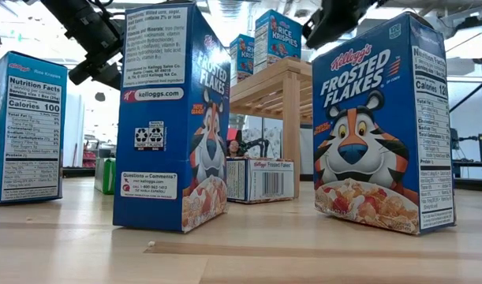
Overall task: Stack cereal on shelf
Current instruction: Put the right light blue cereal box aligned with the other light blue cereal box on the shelf, then put the light blue cereal box aligned with the other light blue cereal boxes on the shelf
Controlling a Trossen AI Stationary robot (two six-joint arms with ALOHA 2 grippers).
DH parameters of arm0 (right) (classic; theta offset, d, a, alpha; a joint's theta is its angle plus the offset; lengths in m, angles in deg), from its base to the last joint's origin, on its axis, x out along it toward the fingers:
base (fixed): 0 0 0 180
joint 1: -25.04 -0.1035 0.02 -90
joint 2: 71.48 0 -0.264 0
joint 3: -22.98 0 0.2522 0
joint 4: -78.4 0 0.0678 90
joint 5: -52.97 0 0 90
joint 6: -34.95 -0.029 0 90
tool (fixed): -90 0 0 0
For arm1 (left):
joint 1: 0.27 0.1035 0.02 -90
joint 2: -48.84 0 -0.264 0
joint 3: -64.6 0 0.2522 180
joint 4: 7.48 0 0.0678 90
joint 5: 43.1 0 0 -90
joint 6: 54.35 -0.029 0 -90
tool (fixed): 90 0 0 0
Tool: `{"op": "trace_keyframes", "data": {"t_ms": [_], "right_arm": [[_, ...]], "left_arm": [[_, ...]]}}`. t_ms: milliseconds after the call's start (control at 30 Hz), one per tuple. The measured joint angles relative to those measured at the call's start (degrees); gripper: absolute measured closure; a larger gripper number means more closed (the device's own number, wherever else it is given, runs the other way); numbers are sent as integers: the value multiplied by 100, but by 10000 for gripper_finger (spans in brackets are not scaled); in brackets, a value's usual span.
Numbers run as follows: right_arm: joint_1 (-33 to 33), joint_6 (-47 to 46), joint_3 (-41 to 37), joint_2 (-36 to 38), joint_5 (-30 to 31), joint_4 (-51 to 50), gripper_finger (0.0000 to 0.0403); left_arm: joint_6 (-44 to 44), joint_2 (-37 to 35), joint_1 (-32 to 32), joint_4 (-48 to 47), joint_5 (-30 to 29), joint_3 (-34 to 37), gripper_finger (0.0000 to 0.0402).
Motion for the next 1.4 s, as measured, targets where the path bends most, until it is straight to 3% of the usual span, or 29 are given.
{"op": "trace_keyframes", "data": {"t_ms": [200, 467, 1100, 1267, 1400], "right_arm": [[137, 0, -112, -47, 0, 323, 393], [152, -96, -125, -247, 20, 551, 374], [347, -94, -109, -417, 18, 704, 374], [442, -87, 241, -168, 17, -44, 376], [495, -167, 627, 123, 22, -1205, 361]], "left_arm": [[68, 0, 0, 0, -2, 0, 209], [48, 0, 0, -26, -90, -2, 209], [63, 0, 0, -27, -198, -2, 209], [49, 0, 0, -28, -125, -2, 209], [-24, 0, 1, -28, 316, -2, 209]]}}
